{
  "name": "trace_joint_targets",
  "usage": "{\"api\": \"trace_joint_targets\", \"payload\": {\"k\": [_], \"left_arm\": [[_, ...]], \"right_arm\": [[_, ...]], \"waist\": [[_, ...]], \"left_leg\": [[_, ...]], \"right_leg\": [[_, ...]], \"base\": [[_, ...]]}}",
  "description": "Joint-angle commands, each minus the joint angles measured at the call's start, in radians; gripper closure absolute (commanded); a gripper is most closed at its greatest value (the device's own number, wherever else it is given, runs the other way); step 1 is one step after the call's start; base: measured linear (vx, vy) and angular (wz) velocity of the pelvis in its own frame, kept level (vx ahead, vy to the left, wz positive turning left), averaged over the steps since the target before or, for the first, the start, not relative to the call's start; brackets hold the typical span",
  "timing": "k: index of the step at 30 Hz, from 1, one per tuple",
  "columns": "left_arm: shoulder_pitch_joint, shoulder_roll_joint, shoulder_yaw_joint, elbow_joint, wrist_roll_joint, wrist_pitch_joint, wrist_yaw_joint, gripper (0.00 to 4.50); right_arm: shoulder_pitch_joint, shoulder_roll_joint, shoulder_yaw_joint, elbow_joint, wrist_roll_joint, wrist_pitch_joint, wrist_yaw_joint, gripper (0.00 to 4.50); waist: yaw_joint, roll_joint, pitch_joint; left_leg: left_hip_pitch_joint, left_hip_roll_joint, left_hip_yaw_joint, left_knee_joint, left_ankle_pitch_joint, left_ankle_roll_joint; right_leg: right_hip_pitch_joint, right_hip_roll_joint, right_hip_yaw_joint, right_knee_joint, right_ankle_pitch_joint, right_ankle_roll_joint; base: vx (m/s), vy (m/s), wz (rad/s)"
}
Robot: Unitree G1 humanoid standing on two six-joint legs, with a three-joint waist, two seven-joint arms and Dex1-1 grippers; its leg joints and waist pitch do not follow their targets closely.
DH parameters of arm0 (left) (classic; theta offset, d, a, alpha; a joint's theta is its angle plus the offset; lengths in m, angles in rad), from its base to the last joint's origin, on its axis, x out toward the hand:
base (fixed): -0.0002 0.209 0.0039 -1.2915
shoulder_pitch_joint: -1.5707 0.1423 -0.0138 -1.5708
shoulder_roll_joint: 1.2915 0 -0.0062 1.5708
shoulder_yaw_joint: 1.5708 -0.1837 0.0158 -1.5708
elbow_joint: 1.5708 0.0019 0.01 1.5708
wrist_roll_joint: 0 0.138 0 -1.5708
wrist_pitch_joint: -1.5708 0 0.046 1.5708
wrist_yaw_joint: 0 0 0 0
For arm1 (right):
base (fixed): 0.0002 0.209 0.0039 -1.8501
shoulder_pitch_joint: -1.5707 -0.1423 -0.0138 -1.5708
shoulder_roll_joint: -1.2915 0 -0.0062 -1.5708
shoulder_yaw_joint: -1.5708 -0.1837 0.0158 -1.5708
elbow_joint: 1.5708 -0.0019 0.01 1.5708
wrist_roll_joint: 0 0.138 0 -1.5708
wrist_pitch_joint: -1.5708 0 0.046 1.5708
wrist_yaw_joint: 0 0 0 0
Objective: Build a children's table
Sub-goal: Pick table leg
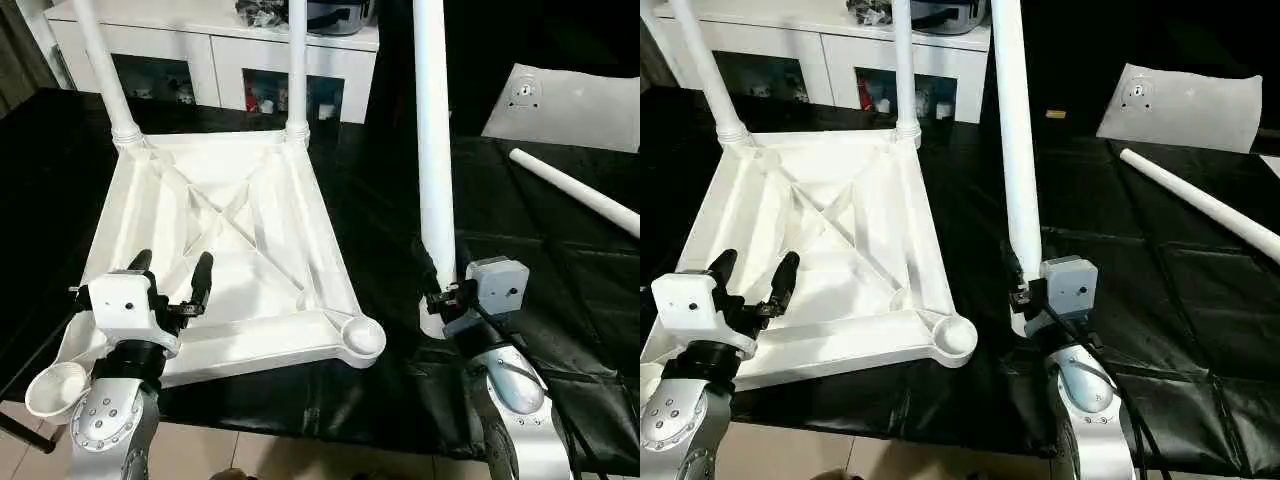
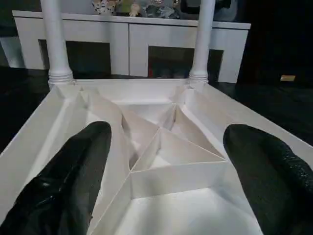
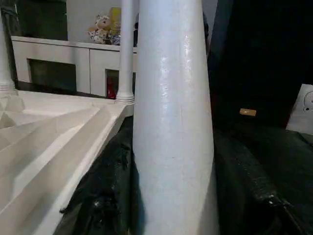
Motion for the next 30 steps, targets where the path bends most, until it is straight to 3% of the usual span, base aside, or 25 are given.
{"api": "trace_joint_targets", "payload": {"k": [1,30], "left_arm": [[-0.007,0.000,-0.002,0.005,0.000,-0.009,0.000,0.41],[-0.007,0.000,-0.002,0.005,0.000,-0.009,0.000,0.41]], "right_arm": [[-0.009,-0.004,-0.001,0.001,0.008,0.006,-0.002,2.65],[-0.009,-0.004,-0.001,0.001,0.008,0.006,-0.002,2.65]], "waist": [[0.001,0.007,-0.039],[0.001,0.007,-0.039]], "left_leg": [[0.012,0.030,-0.020,-0.085,-0.487,-0.003],[0.012,0.029,-0.020,-0.086,-0.488,-0.002]], "right_leg": [[0.017,-0.047,0.037,-0.094,-0.509,-0.016],[0.018,-0.047,0.037,-0.094,-0.509,-0.016]], "base": [[0.000,0.000,0.00],[0.000,0.000,0.00]]}}
